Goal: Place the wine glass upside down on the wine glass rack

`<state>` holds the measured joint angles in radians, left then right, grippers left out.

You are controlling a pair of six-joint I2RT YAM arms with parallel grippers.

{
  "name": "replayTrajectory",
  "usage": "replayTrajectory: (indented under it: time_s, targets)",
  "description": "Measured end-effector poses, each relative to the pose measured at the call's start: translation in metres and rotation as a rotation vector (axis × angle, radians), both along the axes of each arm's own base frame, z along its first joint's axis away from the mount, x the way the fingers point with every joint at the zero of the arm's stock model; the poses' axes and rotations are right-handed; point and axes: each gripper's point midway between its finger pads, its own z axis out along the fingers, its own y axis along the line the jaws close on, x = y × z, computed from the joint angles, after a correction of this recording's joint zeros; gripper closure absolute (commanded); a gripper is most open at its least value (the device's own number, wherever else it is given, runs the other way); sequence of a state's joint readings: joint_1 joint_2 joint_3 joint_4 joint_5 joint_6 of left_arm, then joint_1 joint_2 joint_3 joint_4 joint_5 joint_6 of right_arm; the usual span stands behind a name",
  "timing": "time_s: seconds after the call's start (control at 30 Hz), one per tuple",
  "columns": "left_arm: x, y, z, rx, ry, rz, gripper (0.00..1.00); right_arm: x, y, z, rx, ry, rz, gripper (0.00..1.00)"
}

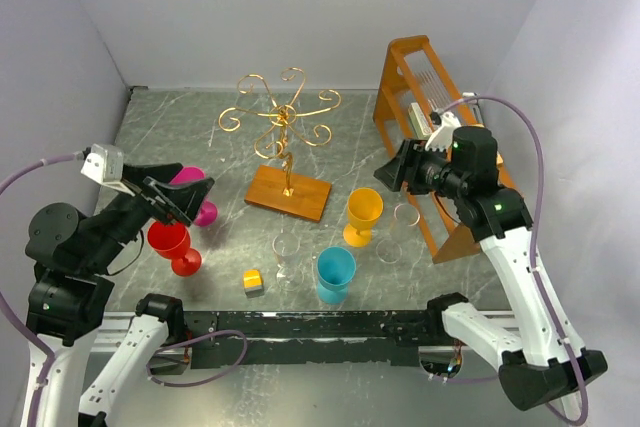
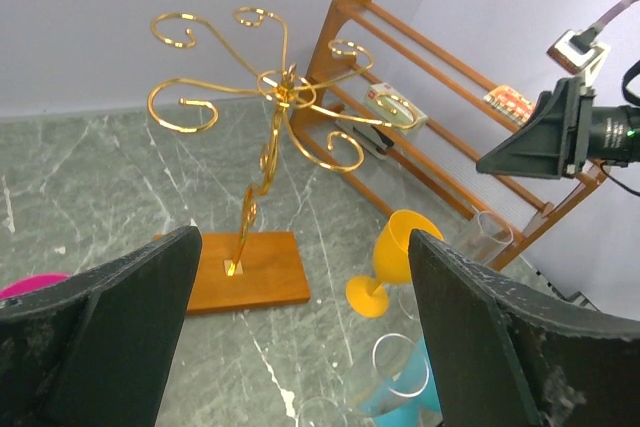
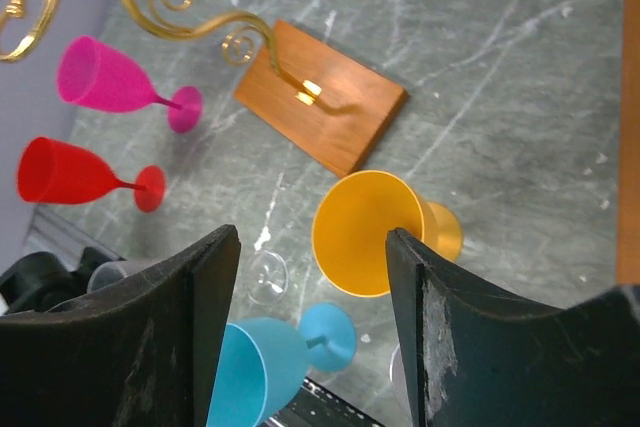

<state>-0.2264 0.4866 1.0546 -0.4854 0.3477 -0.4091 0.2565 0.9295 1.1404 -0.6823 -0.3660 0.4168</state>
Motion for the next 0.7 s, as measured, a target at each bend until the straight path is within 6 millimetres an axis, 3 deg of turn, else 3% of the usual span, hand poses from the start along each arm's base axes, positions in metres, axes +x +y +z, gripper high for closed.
replayTrajectory:
  time_s: [0.2,0.4,0.7]
  targets:
    - [0.006,-0.001,0.013,-0.016,-0.051,0.002,0.06,0.000,0.012,-0.021,-0.161,0.059,-0.020,0.43]
    - [0.012,-0.003,0.016,-0.026,-0.053,0.001,0.06,-0.005,0.040,-0.064,-0.348,0.137,0.002,0.46]
    - [0.011,-0.003,0.016,-0.026,-0.055,0.002,0.06,-0.004,0.058,-0.116,-0.546,0.214,-0.015,0.50]
